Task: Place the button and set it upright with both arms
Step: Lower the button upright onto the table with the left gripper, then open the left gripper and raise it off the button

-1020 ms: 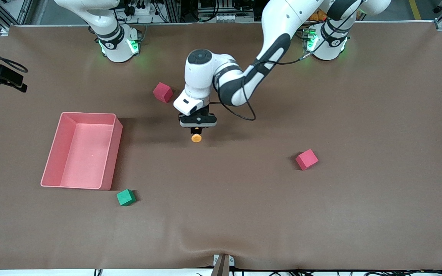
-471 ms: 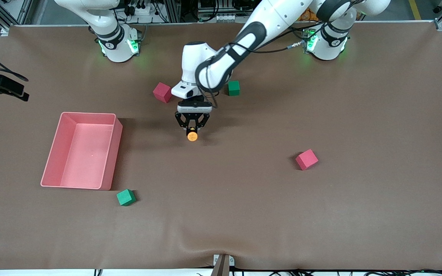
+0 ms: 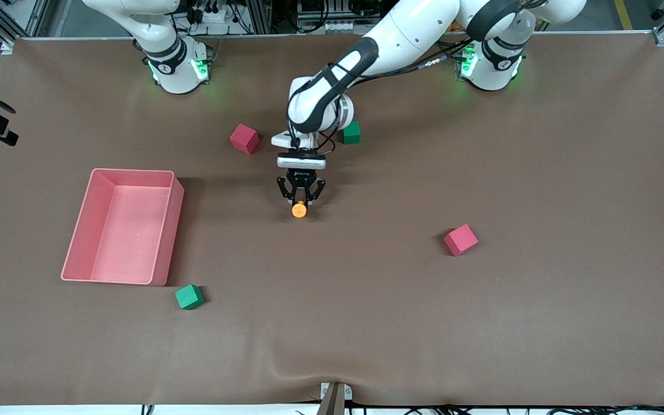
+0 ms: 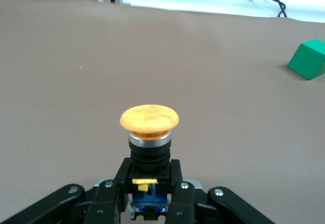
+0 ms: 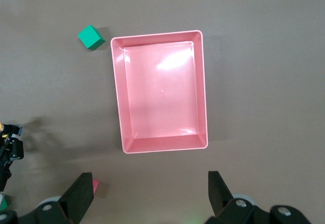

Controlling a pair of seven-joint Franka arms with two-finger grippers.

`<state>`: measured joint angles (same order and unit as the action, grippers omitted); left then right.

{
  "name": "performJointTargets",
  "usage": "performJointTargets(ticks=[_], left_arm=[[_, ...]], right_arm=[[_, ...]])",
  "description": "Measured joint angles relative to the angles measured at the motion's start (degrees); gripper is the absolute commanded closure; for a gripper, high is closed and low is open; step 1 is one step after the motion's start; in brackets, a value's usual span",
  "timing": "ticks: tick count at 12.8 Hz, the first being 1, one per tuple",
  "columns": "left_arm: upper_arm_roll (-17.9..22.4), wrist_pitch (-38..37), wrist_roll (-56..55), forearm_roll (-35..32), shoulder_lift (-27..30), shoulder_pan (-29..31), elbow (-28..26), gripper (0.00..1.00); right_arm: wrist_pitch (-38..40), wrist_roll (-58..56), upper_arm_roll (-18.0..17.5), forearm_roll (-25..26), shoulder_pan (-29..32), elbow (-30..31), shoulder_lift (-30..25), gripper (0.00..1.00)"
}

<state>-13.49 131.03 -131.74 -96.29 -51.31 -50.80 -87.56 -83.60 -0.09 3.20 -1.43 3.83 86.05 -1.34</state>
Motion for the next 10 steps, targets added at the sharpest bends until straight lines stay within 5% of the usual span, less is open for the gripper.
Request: performJointTargets(ticks=[7, 8, 9, 10], left_arm=[[0.81, -15.58, -16.19, -15.86, -6.29, -7.0, -0.93, 1.0], [1.11, -16.54, -17.69, -16.45, -6.51, -7.5, -1.12, 0.27], [1.18, -17.26, -18.75, -16.56, -6.69, -7.8, -1.13, 0.0], [1.13, -17.35, -19.48, -16.55, -6.78, -7.96, -1.15, 0.0]], right_arm=[[0.02, 0.23, -0.08, -0.15, 0.02, 0.0, 0.01, 0.0], [0.02, 0.27, -0.01, -0.15, 0.05, 0.0, 0.01, 0.0], [0.02, 0.28, -0.02, -0.17, 0.06, 0.0, 0.01, 0.0], [0.02, 0.28, -0.15, -0.19, 0.05, 0.0, 0.01, 0.0]])
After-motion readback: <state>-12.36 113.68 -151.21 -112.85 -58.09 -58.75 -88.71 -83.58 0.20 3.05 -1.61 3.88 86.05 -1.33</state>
